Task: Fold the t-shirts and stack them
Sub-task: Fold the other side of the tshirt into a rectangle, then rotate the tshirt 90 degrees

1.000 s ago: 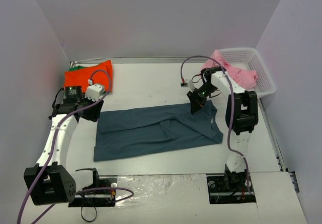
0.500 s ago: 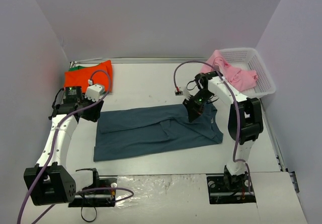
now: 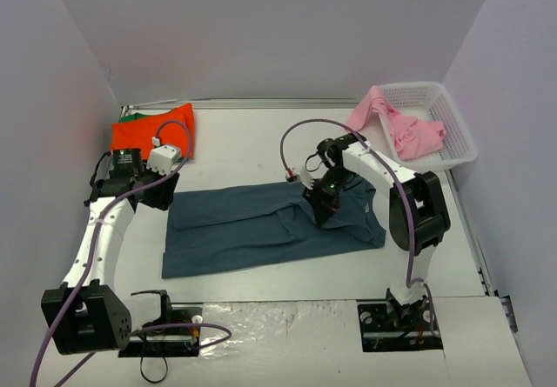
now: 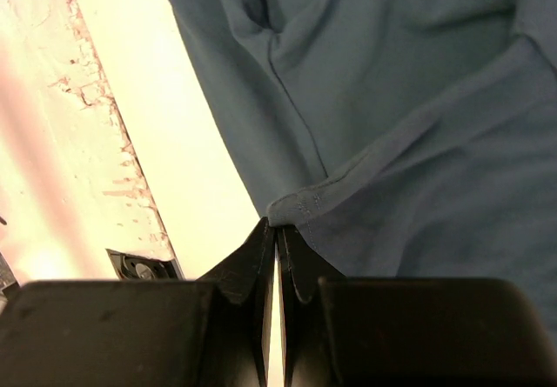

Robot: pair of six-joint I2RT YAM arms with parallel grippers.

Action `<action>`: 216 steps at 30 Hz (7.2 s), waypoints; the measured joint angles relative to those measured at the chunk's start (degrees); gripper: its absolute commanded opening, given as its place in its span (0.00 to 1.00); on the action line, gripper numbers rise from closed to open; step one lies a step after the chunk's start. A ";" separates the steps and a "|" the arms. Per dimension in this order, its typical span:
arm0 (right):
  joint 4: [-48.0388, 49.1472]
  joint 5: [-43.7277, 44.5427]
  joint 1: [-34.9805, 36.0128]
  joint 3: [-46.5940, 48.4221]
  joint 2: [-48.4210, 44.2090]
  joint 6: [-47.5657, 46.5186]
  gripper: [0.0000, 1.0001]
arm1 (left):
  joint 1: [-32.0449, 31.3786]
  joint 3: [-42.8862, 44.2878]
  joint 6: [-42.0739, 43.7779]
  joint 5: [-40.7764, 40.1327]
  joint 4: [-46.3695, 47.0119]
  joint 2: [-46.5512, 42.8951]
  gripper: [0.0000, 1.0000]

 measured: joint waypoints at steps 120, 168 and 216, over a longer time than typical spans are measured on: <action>47.36 32.83 -2.82 38.47 27.63 14.29 0.00 | 0.07 7.74 -0.09 -7.45 0.72 11.56 0.47; 22.05 10.62 3.28 30.95 27.74 20.68 0.00 | 0.07 4.72 -1.53 -4.66 1.99 4.24 0.48; 27.65 25.57 -9.25 65.02 48.04 22.77 0.00 | 0.07 4.74 -1.77 -3.02 1.99 9.62 0.48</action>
